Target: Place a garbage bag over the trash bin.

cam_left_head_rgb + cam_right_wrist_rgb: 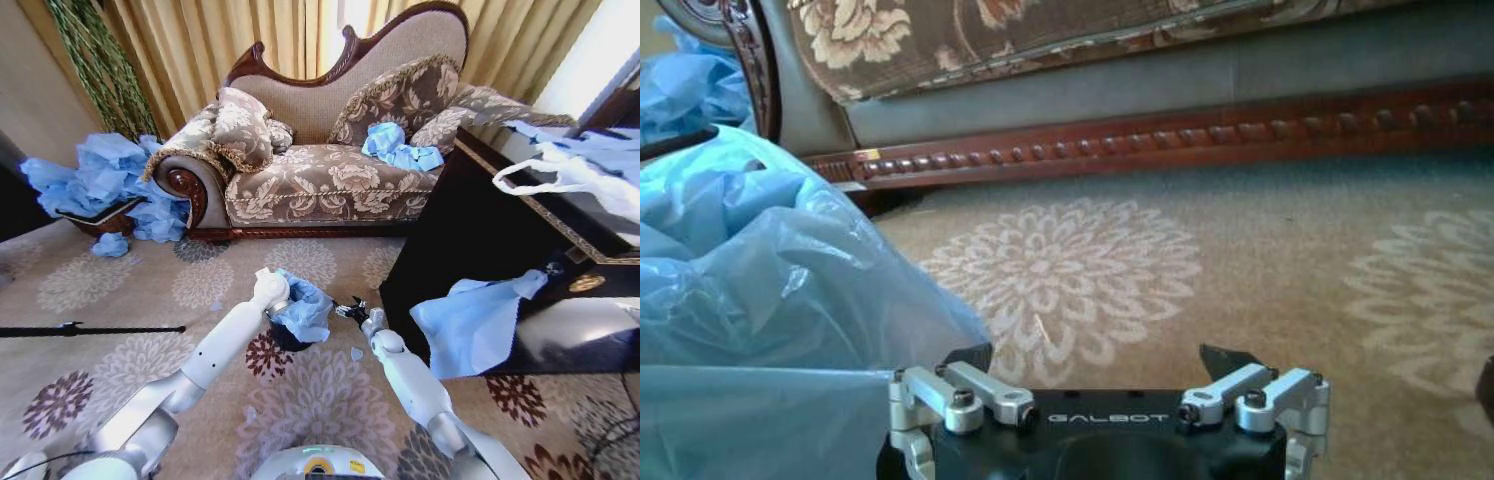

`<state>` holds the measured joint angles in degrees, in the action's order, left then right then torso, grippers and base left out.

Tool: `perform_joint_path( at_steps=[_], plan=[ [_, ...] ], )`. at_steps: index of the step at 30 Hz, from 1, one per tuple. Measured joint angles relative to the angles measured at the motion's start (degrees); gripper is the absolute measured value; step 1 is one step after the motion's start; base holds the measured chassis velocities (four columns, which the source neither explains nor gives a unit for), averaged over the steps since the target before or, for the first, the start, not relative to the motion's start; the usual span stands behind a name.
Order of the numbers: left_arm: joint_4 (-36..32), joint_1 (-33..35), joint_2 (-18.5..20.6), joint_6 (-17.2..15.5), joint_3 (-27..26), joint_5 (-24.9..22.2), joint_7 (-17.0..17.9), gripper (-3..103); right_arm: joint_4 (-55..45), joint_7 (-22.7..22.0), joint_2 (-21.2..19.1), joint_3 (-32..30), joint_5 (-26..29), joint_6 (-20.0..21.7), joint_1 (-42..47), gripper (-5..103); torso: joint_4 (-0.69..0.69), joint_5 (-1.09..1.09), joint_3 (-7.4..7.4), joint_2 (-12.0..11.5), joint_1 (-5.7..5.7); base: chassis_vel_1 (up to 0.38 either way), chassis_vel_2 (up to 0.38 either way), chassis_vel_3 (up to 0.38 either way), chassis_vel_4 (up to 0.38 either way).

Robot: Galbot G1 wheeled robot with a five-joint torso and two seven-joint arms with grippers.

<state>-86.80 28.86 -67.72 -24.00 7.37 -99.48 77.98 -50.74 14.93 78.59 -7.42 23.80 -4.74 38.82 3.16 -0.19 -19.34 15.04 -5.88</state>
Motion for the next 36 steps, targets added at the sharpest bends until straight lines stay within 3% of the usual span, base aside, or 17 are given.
perform_joint_path(
  at_steps=[1,2,3,4,7,8,10,11,19,36],
  plan=[
    [0.0,0.0,0.0,0.0,0.0,0.0,0.0,38,0.0,0.0,0.0,0.0,0.0,0.0,0.0,100,0.0,0.0,0.0,0.0,0.0,0.0,0.0,0.0,0.0],
    [0.0,0.0,0.0,0.0,0.0,0.0,0.0,28,0.0,0.0,-0.1,0.0,0.0,0.0,0.0,100,0.0,0.0,0.0,0.0,0.0,0.0,0.0,0.0,0.0],
    [0.1,0.0,-0.1,0.0,0.1,0.0,0.0,28,0.1,0.0,-0.2,0.0,0.1,0.0,-0.1,100,0.0,0.0,0.0,0.0,0.0,0.0,0.0,0.0,0.0],
    [0.1,0.0,-0.2,0.1,0.1,0.0,0.0,16,0.2,-0.1,-0.4,0.0,0.1,0.0,-0.2,100,0.0,-0.01,0.0,0.0,0.0,0.0,0.0,0.0,0.0],
    [0.1,0.0,-0.2,0.1,0.2,0.1,-0.1,16,0.5,-0.2,-0.4,0.0,0.2,0.0,-0.3,100,0.0,0.0,0.0,0.0,0.0,0.0,0.0,0.0,0.0],
    [0.1,0.0,-0.1,0.2,0.2,0.1,-0.1,6,0.6,-0.4,-0.4,0.0,0.2,0.0,-0.4,100,0.0,-0.01,0.0,0.0,0.01,0.0,0.0,0.0,0.0],
    [0.0,0.0,-0.1,0.2,0.2,0.1,-0.1,6,0.7,-0.6,-0.4,0.0,0.2,0.0,-0.4,100,0.0,-0.01,0.0,0.0,0.0,0.0,0.0,0.0,0.0],
    [0.0,0.0,-0.1,0.3,0.2,0.1,-0.1,1,0.7,-0.6,-0.3,0.0,0.2,0.0,-0.4,100,0.0,-0.01,0.0,0.0,0.01,0.0,0.0,0.0,0.0],
    [-2.3,0.5,1.7,0.5,0.2,-0.4,0.0,0,0.7,-0.7,0.0,0.0,0.2,0.0,-0.3,100,0.01,-0.01,0.0,0.0,0.0,0.0,0.0,0.0,0.0],
    [-16.7,6.2,15.3,0.3,-4.0,-6.3,1.3,0,0.4,-0.8,1.2,0.5,-0.4,0.1,-0.2,100,0.0,-0.02,0.0,0.0,0.0,0.0,0.0,0.0,0.0]
  ],
)
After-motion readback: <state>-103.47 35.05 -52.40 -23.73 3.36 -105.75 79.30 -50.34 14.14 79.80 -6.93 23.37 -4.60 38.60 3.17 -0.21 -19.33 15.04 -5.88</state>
